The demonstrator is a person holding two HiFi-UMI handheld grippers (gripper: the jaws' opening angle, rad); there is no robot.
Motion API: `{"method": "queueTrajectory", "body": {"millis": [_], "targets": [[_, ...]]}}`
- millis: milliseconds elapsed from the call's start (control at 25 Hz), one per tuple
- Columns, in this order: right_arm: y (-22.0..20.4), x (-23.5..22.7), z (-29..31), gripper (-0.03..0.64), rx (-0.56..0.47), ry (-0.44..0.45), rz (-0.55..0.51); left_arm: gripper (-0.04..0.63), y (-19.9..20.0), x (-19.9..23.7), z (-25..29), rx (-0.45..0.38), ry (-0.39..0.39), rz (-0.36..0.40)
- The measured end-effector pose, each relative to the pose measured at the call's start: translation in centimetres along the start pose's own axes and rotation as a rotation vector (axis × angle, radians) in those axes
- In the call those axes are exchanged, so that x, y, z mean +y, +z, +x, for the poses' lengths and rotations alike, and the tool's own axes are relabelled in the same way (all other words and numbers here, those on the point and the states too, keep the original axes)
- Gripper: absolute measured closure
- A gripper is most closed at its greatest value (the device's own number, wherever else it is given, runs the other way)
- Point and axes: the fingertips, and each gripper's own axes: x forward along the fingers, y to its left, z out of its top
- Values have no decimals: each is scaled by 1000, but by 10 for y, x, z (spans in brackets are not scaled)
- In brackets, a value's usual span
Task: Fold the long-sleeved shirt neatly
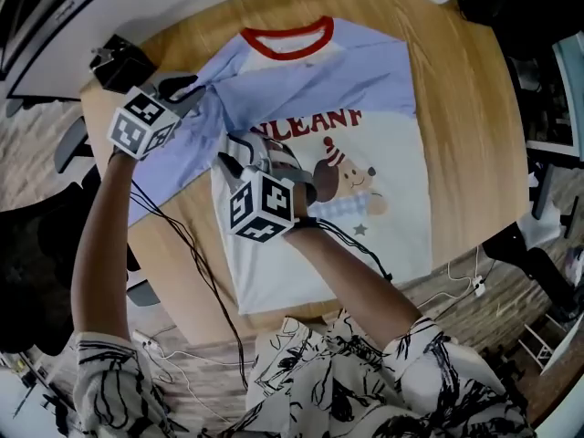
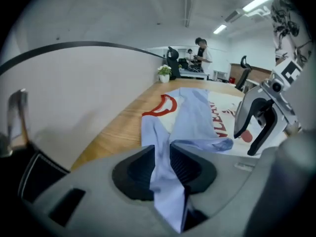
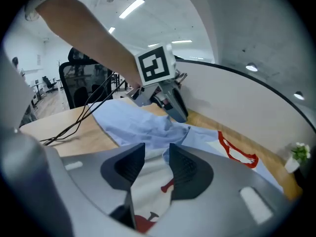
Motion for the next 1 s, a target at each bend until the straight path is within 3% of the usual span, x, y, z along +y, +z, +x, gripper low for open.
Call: {"method": "queueTrajectory", "body": {"millis": [120,280,480,600,760,880,1000], "targets": [[7,-9,-12,437,-37,-29,35,474,-2,4,-28,-73,67,-72],[35,-21,-31,420,-121,-28,72,445,-2,3,-90,-210,214,-161],[81,-22,-40,370,-162,53,-20,370,-33,-29,-193,-324,462,-320],[116,-10,-39,362,-193,102,-81,347,-82,-56,-238,-301,612,-423],[156,26,-17,362,-211,216,-159,330,-166,-98,-281,-248,779,-683],[178,48,3,362,-206,294,-235,331,-207,-130,-283,-209,832,-849],[191,67,28,360,-187,338,-309,333,-230,-142,-269,-200,842,-943]]}}
